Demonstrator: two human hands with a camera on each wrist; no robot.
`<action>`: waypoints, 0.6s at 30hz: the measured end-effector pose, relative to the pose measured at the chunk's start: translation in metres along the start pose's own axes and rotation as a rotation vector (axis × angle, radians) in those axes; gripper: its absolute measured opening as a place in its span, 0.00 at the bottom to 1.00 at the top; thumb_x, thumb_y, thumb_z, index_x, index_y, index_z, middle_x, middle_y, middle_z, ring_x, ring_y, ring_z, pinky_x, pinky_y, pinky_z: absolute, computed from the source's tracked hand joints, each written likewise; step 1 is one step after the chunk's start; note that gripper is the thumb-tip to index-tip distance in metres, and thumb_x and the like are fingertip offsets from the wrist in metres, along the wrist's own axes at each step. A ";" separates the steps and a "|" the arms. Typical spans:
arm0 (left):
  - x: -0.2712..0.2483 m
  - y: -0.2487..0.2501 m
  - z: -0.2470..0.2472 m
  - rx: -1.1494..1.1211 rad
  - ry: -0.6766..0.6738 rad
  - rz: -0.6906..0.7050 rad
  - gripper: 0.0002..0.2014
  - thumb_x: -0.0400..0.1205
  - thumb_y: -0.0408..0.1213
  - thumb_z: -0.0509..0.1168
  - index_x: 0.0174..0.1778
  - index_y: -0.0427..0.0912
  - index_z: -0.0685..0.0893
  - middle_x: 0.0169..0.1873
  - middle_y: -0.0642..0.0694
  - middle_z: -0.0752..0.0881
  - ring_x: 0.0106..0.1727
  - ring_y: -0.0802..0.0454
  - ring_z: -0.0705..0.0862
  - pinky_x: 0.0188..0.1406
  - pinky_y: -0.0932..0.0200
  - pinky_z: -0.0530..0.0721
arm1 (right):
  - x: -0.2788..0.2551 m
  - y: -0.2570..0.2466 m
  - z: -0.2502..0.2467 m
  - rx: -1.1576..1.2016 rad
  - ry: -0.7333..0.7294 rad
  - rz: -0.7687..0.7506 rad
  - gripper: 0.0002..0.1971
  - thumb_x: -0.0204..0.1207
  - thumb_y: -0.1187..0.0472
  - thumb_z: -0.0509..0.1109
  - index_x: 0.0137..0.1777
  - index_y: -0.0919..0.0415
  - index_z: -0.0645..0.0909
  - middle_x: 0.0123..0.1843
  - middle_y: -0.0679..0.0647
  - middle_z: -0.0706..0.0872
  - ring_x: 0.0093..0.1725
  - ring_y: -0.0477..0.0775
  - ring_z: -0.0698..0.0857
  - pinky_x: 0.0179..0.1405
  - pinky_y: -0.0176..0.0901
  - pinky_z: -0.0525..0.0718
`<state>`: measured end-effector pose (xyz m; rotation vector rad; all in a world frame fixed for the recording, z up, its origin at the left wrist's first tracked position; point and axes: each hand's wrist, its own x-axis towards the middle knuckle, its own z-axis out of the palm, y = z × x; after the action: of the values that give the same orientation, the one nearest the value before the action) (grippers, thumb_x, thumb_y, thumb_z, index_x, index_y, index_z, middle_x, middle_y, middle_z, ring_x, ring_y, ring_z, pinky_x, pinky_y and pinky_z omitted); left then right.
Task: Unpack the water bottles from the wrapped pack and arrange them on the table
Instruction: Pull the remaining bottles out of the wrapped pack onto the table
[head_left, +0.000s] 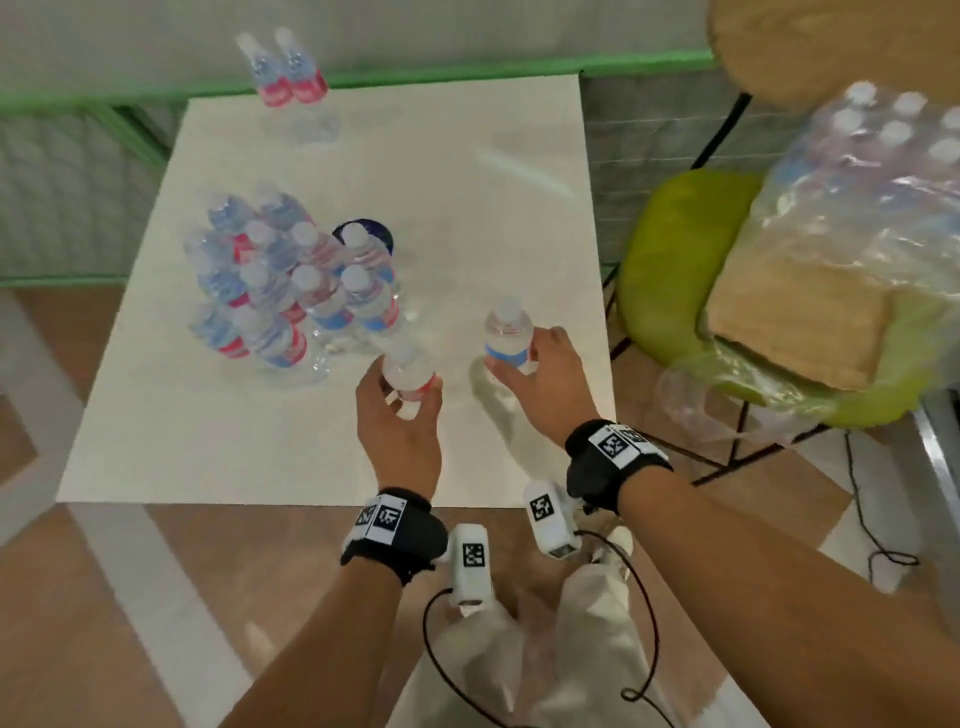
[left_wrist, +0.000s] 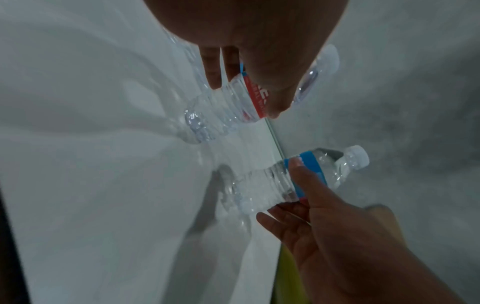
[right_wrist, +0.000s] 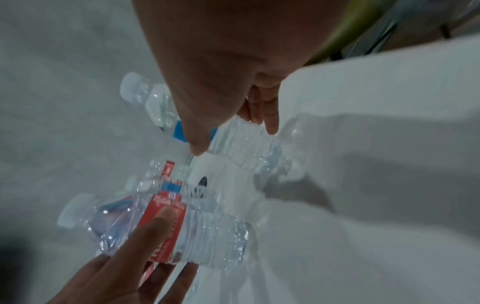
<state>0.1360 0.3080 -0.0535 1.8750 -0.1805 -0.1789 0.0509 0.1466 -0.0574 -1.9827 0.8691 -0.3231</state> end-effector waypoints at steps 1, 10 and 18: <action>0.006 -0.007 -0.013 -0.030 0.027 -0.019 0.29 0.77 0.43 0.78 0.74 0.48 0.77 0.65 0.53 0.83 0.63 0.56 0.83 0.60 0.54 0.88 | 0.002 -0.008 0.015 -0.004 -0.031 -0.012 0.15 0.76 0.47 0.75 0.57 0.54 0.81 0.44 0.40 0.72 0.52 0.56 0.81 0.54 0.48 0.81; 0.072 -0.039 -0.067 -0.076 0.063 -0.022 0.31 0.78 0.42 0.76 0.77 0.47 0.75 0.67 0.52 0.83 0.67 0.58 0.82 0.65 0.59 0.86 | 0.026 -0.058 0.104 0.061 -0.036 -0.065 0.23 0.75 0.54 0.76 0.68 0.57 0.77 0.57 0.49 0.78 0.59 0.54 0.81 0.58 0.48 0.82; 0.095 -0.043 -0.064 0.000 -0.045 0.044 0.32 0.78 0.47 0.76 0.78 0.50 0.73 0.68 0.55 0.83 0.68 0.57 0.82 0.68 0.50 0.85 | 0.037 -0.052 0.106 0.041 -0.074 -0.055 0.33 0.72 0.45 0.78 0.74 0.53 0.73 0.62 0.44 0.78 0.64 0.51 0.80 0.64 0.53 0.83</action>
<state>0.2443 0.3600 -0.0785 1.8659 -0.2527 -0.1909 0.1576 0.2073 -0.0760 -1.9706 0.7572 -0.2951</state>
